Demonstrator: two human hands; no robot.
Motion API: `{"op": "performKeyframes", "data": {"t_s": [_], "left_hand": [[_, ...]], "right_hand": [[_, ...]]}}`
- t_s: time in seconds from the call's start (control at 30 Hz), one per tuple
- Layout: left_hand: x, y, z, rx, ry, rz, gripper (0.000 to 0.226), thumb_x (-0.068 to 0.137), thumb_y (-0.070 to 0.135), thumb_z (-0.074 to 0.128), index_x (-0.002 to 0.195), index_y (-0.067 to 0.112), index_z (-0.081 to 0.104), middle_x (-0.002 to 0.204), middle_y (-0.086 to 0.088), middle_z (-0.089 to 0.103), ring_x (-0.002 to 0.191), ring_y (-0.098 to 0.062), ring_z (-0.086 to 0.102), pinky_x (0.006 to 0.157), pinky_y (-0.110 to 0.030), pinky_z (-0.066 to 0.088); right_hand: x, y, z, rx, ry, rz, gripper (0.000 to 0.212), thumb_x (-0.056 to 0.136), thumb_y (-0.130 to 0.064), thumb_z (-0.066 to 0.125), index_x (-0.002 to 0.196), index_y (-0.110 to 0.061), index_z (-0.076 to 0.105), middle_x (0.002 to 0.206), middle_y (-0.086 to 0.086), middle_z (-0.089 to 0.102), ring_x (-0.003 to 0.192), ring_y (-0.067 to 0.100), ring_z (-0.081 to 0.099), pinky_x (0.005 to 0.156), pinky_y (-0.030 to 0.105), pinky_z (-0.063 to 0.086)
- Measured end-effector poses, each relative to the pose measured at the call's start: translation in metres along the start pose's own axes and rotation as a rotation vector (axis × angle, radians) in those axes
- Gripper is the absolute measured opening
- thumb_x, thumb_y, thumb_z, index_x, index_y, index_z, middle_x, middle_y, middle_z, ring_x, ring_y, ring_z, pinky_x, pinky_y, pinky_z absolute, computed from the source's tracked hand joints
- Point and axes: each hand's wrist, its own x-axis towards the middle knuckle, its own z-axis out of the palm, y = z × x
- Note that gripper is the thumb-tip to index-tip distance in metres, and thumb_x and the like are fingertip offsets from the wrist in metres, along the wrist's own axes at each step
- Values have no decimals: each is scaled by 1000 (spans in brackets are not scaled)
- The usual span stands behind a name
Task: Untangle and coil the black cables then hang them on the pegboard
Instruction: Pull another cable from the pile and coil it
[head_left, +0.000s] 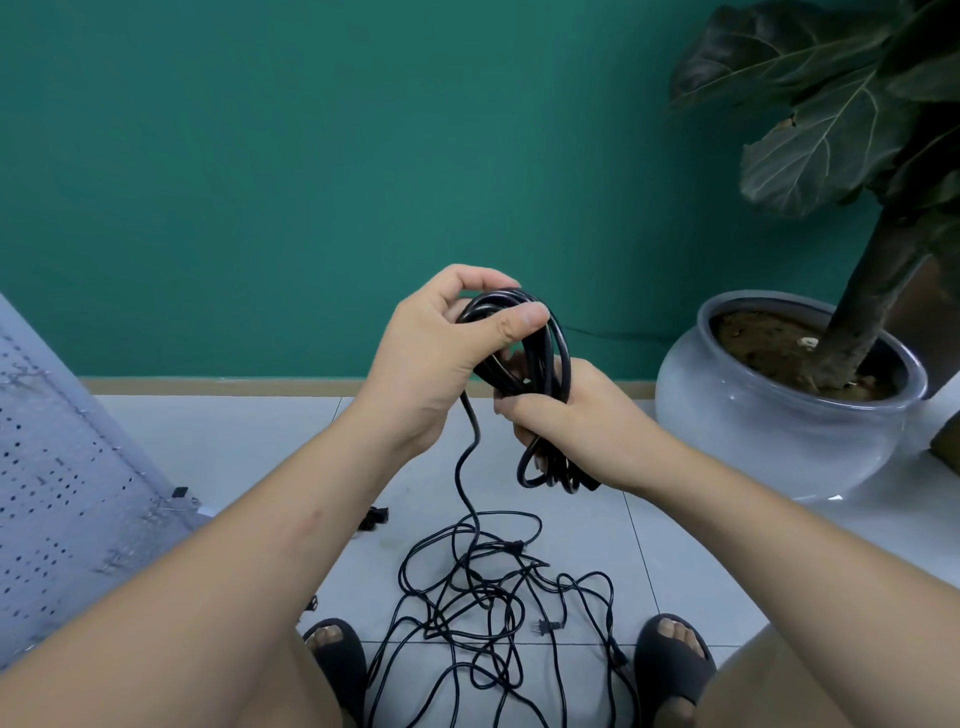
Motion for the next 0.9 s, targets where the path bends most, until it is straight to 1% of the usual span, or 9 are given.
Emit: {"op": "performKeyframes", "data": {"t_s": [0.17,0.33,0.4,0.5,0.53,0.6,0.7,0.77,0.9], "left_hand": [[2,-5,5,-71,12,-46,27,93,21,83,119,18,76,62,0,52,56,-19,49,65,-33,51],[6,-2,11,-266,58,-144,14,98,17,76,104,17,64,63,5,21,49,-12,17,45,-24,22],[9,-2,10,-294,85,-157,17,98,17,77,100,18,60,64,5,19,48,-11,14,42,-23,19],[12,0,10,-287,97,-155,21,97,16,77,96,18,56,62,6,18,46,-11,12,40,-23,17],[13,1,10,-279,98,-151,22,97,16,77,96,18,55,62,6,18,46,-11,12,39,-23,17],[15,1,10,-267,95,-145,23,97,17,78,98,18,55,63,5,19,46,-11,13,39,-23,18],[17,0,10,-244,85,-142,24,97,18,79,102,17,55,65,5,21,47,-11,14,40,-23,19],[17,1,9,-230,68,-138,24,97,21,78,104,16,55,66,5,22,48,-11,15,41,-23,21],[15,1,10,-251,7,-92,21,103,31,71,104,16,56,65,4,31,52,-12,28,51,-25,32]], "right_hand": [[7,3,2,-113,-56,11,22,84,-2,58,76,-11,39,65,-3,39,62,16,37,59,35,33],[9,2,15,-32,-110,5,28,83,-1,61,82,-4,33,77,5,31,73,26,26,64,49,28],[10,4,19,-4,-97,22,24,85,1,62,79,-6,40,73,2,35,69,21,31,64,42,30],[9,1,21,35,-143,8,20,85,-4,60,74,-21,61,73,-6,61,65,9,49,63,31,41],[8,0,22,37,-164,1,6,81,-11,58,78,-14,61,81,-3,70,72,13,56,66,35,42],[8,2,25,42,-184,-10,18,74,-17,53,78,0,52,83,0,75,87,33,66,77,52,47],[7,4,28,151,-174,-8,17,74,-15,51,75,0,44,67,6,56,70,31,63,91,60,60],[7,3,28,177,-147,20,21,72,-15,51,77,1,39,69,11,41,63,27,52,77,59,60],[8,4,19,138,-94,72,25,70,-16,52,81,0,37,74,12,37,60,26,48,53,33,41]]}}
